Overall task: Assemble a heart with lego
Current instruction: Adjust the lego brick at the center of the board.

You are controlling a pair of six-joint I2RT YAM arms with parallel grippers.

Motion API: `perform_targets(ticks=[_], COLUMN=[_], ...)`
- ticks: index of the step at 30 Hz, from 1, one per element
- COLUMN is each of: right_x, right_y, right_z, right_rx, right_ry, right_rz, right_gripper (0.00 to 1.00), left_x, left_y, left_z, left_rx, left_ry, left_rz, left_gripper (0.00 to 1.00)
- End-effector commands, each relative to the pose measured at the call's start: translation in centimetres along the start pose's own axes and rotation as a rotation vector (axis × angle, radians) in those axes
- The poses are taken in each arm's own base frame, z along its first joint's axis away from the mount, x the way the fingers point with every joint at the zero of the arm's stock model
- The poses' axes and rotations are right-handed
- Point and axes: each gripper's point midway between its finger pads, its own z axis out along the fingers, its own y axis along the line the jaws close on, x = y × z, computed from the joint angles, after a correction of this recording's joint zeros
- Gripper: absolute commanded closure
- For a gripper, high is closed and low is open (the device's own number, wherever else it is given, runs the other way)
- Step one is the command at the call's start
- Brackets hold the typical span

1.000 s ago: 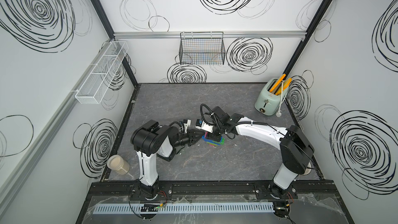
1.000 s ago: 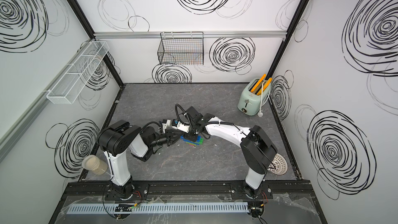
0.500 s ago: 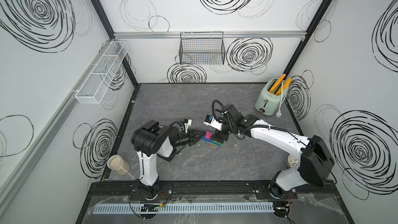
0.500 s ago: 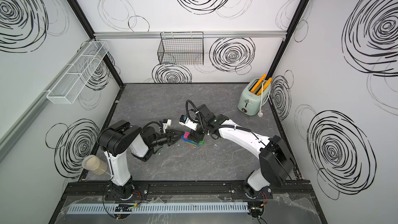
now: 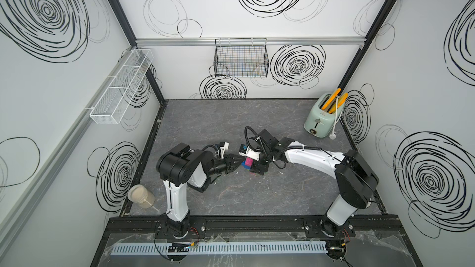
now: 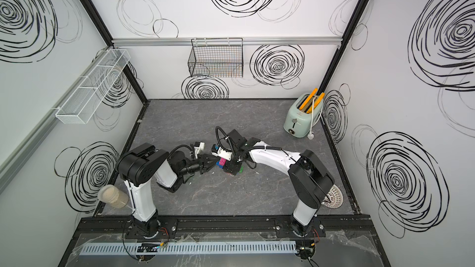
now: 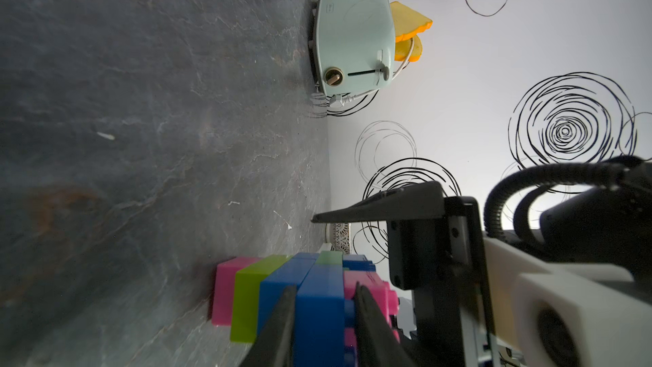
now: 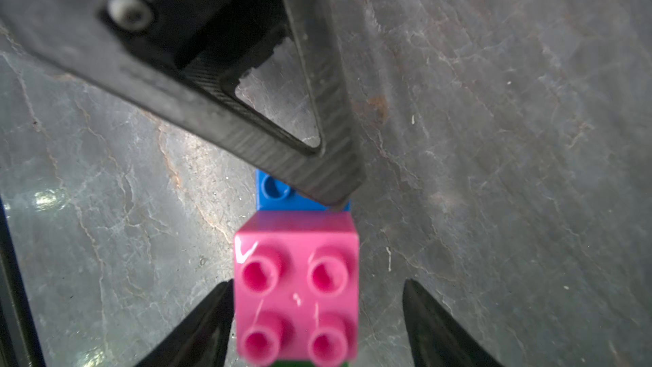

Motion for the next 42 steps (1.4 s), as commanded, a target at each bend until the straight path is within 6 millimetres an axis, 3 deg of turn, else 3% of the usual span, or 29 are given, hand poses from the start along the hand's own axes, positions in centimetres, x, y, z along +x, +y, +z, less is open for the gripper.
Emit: perform_targets(ticks=[1,6,8,12,21,24,28,32,42], right_x=[0.2,0.5,0.5,0.2,-2.3,-2.6,-1.6,-1.5,-3.2], right_y=[0.5,0.6,0.7,1.0,1.9,1.9,1.1,0.7,-1.7], right_z=[-0.3,-0.2,0.0,-0.1,-0.7,0.2,2.2,2.7,0.4], right_rx=[-0.021,-0.030,-0.041,-0.082,-0.350,-0.403,-0.395,-0.436,-0.816], right_ry=[0.025,0.034,0.038,0.033,-0.040,-0.036,0.024,0.002,-0.278], right_rz=[-0.008,0.000,0.005,0.022,0.164,0.211,0.258,0.301,0.507], right_gripper=[0.29,0.45,0.50,0.56,0.59,0.63,0.69,0.69,0.65], left_x=[-0.3,-0.4,-0.6,-1.7,-5.5,-6.7,-7.7,-7.9,-8.1], left_y=[-2.7,-2.6,-2.7,-2.2,-1.9,-2.5,-4.6,-5.8,-5.8], left_z=[-0.1,-0.1,-0.3,-1.4,-7.0,-8.7,-10.7,-11.5,-12.1], left_rx=[0.080,0.077,0.078,0.047,-0.142,-0.237,-0.261,-0.232,-0.221], left_ry=[-0.005,-0.007,-0.017,-0.079,-0.306,-0.370,-0.414,-0.414,-0.417], left_rz=[0.082,0.073,0.070,0.043,0.051,0.099,0.141,0.150,0.150], left_gripper=[0.65,0.50,0.37,0.02,0.03,0.03,0.03,0.03,0.03])
